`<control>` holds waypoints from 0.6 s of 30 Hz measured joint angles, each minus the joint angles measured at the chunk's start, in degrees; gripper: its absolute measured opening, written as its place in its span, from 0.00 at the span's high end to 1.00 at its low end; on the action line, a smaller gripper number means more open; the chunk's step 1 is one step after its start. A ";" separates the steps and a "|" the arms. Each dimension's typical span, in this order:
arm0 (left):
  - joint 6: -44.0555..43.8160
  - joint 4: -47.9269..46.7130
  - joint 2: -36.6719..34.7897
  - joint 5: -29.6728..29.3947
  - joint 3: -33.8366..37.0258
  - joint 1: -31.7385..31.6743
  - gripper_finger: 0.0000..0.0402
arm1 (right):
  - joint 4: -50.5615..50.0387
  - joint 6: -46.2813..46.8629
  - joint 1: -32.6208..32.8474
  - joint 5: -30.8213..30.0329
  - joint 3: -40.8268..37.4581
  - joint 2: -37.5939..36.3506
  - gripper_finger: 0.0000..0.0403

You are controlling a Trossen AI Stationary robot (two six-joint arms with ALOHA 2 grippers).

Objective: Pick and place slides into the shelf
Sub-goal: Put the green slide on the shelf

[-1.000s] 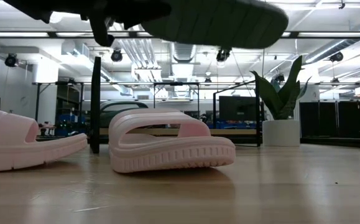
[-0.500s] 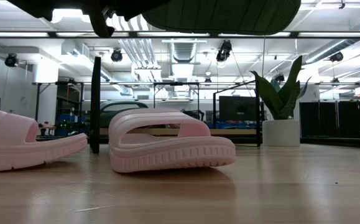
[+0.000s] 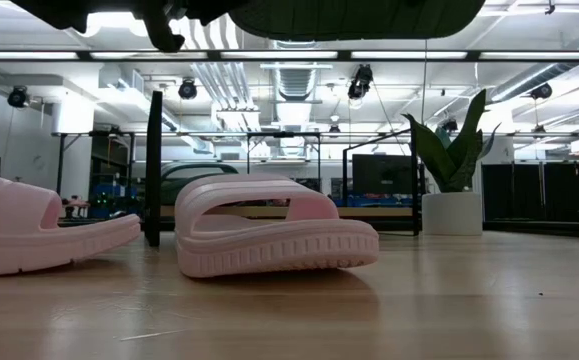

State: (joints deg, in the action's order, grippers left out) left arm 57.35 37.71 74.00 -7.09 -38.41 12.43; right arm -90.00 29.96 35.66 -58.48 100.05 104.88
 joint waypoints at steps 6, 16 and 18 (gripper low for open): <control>-6.55 -0.27 -0.37 0.04 0.02 -0.05 0.78 | 0.10 -0.38 0.75 0.43 -0.15 -0.04 0.85; -17.17 -16.50 -11.17 14.08 0.31 0.07 0.56 | 0.48 2.26 4.67 -4.29 -10.14 -1.86 0.85; -18.53 -17.35 -13.86 18.78 0.41 0.09 0.56 | 1.70 4.40 5.31 -4.96 -12.90 -2.19 0.85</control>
State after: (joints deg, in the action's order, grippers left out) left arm 38.82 20.36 60.13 11.69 -38.01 12.51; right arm -88.30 34.36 40.97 -63.44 87.15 102.69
